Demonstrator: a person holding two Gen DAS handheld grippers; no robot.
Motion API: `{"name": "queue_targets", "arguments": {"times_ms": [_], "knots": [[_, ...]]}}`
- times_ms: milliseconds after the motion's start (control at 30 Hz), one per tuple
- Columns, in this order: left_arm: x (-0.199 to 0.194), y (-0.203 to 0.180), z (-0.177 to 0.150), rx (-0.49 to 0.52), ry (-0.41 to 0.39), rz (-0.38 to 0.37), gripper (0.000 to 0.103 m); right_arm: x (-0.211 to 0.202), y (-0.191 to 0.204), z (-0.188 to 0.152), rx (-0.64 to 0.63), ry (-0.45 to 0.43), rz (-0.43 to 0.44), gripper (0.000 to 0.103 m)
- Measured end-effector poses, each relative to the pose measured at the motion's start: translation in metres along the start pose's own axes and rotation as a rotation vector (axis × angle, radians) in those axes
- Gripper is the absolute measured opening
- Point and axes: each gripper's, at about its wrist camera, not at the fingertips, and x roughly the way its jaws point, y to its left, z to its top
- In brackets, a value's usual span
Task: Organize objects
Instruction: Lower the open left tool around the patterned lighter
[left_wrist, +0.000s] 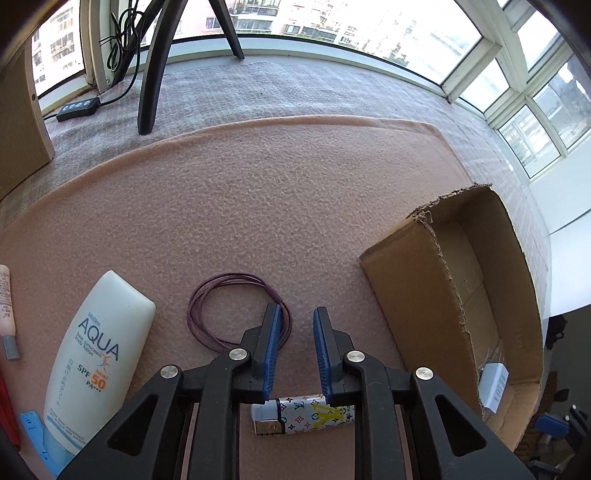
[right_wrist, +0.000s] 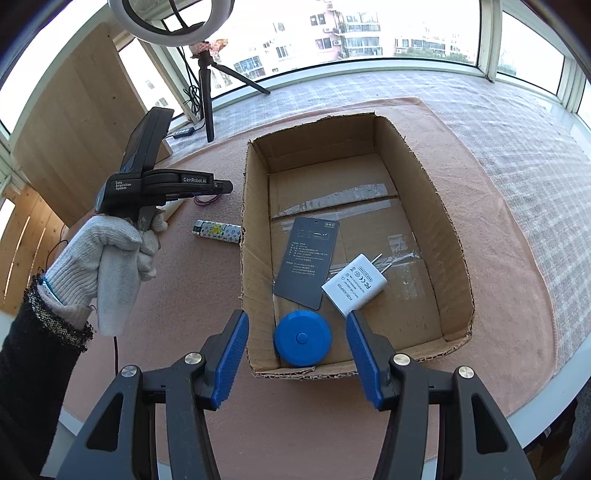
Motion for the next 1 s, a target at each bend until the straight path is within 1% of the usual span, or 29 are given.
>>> {"name": "queue_targets", "arguments": {"times_ms": [167,300,433,600,733,1000], "knots": [[-0.003,-0.015,-0.018,0.042,0.020,-0.042,0.019,0.003,0.003,0.001,0.002,0.004,0.007,0.051],[-0.007,-0.026,-0.035,0.103,0.024,-0.030,0.019,0.003,0.008,0.002,-0.007,-0.001,0.008,0.051],[-0.013,-0.028,-0.052,0.134,0.023,-0.030,0.019,0.003,0.013,0.002,-0.008,-0.001,0.015,0.051],[-0.023,-0.029,-0.083,0.184,0.015,-0.041,0.019,0.000,0.026,0.001,-0.024,-0.004,0.029,0.051],[-0.034,-0.026,-0.110,0.215,0.029,-0.077,0.019,0.000,0.039,0.000,-0.042,-0.003,0.043,0.051],[-0.061,-0.014,-0.168,0.258,0.029,-0.118,0.019,0.007,0.073,-0.008,-0.085,0.014,0.080,0.051]]}}
